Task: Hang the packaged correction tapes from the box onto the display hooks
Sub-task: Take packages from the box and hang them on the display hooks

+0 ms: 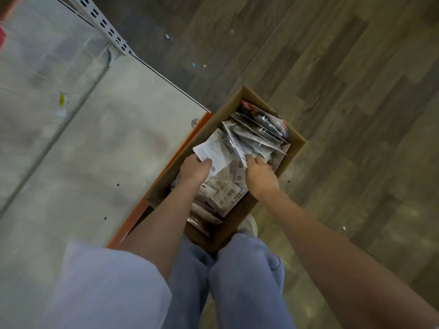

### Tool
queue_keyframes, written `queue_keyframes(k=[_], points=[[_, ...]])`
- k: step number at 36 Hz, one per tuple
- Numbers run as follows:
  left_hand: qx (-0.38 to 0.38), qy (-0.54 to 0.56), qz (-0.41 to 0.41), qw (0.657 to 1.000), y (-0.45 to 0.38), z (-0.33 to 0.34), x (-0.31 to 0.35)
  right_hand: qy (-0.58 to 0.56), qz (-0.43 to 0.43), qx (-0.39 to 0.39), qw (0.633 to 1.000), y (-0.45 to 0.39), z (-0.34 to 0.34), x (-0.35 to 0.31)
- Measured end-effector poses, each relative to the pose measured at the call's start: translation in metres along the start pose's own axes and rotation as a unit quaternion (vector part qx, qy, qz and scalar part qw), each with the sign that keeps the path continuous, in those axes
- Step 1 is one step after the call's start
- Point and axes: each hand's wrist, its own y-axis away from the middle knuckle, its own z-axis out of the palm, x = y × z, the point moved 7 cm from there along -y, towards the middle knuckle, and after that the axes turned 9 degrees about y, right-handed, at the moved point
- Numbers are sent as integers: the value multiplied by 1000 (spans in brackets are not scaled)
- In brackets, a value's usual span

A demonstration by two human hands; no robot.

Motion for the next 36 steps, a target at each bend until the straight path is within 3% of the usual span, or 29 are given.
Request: queue_keyframes(k=[5, 12, 17, 20, 36], points=[[-25, 25, 1, 999, 61, -8, 24, 27, -10, 3, 1000, 44, -41, -16], [-104, 102, -13, 989, 160, -24, 75, -125, -49, -48, 990, 120, -103, -49], [-112, 141, 10, 984, 218, -57, 110, -216, -89, -97, 967, 178, -166, -63], [-106, 171, 27, 979, 248, -77, 133, -210, -137, -119, 961, 206, -200, -75], [-69, 147, 44, 986, 285, -104, 175, -187, -180, -46, 965, 239, -245, -84]])
